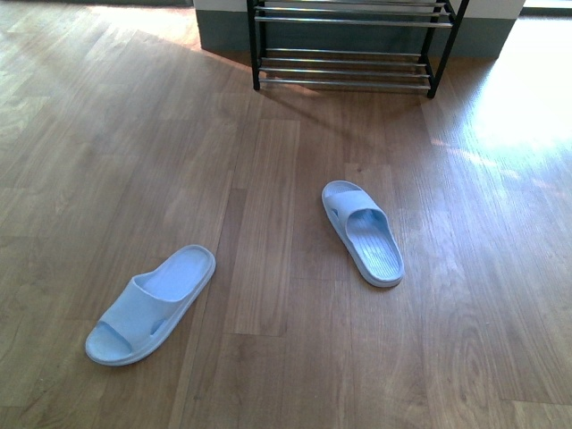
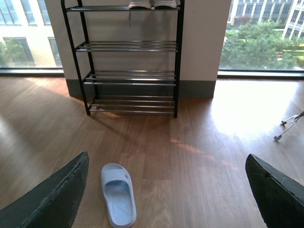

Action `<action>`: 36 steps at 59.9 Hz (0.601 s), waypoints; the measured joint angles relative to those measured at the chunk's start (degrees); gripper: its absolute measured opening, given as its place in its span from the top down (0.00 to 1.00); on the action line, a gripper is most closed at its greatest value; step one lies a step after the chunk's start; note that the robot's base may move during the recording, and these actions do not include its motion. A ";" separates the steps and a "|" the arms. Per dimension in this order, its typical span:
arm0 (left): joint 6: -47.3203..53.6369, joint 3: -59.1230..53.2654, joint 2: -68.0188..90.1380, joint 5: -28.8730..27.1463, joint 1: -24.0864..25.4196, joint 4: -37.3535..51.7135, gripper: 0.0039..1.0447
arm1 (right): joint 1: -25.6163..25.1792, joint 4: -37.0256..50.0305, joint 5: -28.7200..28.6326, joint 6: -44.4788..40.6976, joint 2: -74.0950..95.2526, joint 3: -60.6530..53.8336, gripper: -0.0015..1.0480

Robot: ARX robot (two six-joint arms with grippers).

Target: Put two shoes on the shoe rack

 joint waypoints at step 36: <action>16.79 33.29 99.86 17.25 16.87 31.41 0.09 | 0.00 0.00 0.02 0.00 0.00 0.00 0.09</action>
